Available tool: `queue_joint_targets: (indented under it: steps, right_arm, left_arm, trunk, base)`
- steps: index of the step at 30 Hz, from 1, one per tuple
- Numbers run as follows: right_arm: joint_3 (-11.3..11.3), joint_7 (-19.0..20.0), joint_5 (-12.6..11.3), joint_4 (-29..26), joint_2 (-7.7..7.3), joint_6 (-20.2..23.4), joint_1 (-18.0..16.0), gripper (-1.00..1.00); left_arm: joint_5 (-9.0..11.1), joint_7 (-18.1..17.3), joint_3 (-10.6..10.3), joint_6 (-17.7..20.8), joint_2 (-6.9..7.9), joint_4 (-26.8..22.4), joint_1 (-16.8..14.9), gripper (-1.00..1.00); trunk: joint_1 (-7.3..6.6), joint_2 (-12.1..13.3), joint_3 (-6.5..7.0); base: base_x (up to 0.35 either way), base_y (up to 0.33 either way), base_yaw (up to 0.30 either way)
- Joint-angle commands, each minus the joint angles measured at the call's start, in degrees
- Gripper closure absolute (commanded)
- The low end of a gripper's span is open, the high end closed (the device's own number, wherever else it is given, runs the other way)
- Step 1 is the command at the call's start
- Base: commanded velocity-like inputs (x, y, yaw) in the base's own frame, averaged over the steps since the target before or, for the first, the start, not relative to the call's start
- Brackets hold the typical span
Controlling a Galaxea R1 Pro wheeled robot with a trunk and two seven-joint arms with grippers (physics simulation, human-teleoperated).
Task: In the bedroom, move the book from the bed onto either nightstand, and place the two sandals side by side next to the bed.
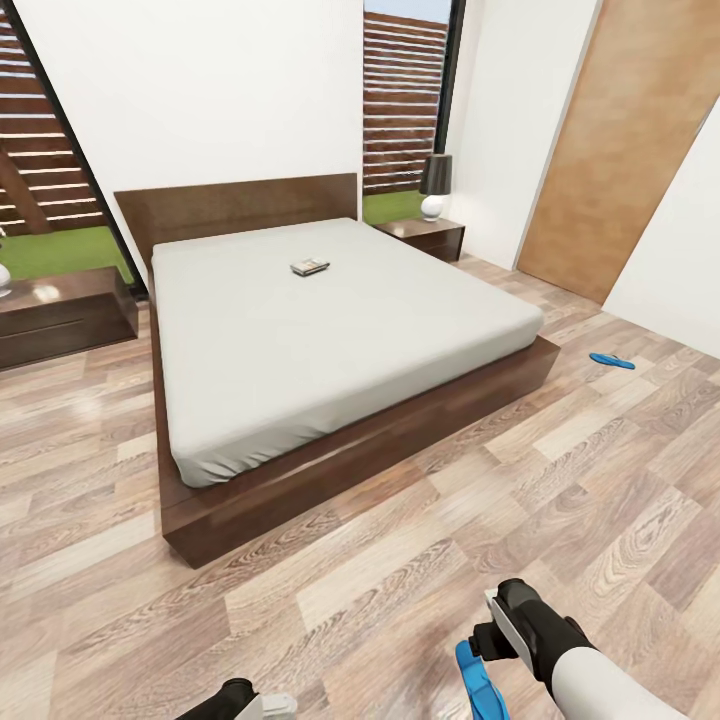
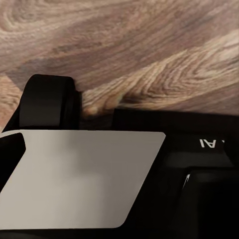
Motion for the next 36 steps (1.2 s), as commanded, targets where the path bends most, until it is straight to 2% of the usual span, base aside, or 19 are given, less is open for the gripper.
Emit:
queue_joint_targets:
  steps: [1, 17, 36]
  right_arm:
    - [0.4, 0.0, 0.0, -0.1, -0.03, 0.3, 0.0, -1.0]
    - [0.5, -0.1, 0.1, -0.2, -0.1, 0.2, 0.0, -1.0]
    - [0.4, -0.2, 0.2, -0.8, -0.2, 0.2, 0.0, -1.0]
  left_arm:
    - [0.6, 0.5, 0.0, 0.3, -0.01, -0.1, 0.0, -1.0]
    - [0.7, 0.4, 0.0, 0.1, 0.19, -0.1, 0.0, -1.0]
    - [0.6, 0.3, 0.0, 0.0, 0.03, -0.1, 0.0, -1.0]
  trunk:
    - [-0.01, 0.0, -0.04]
    - [-0.01, 0.0, -0.04]
    - [4.16, -7.6, -3.45]
  base:
    - [0.0, 0.0, 0.0]
    - [0.0, 0.0, 0.0]
    - [0.0, 0.0, 0.0]
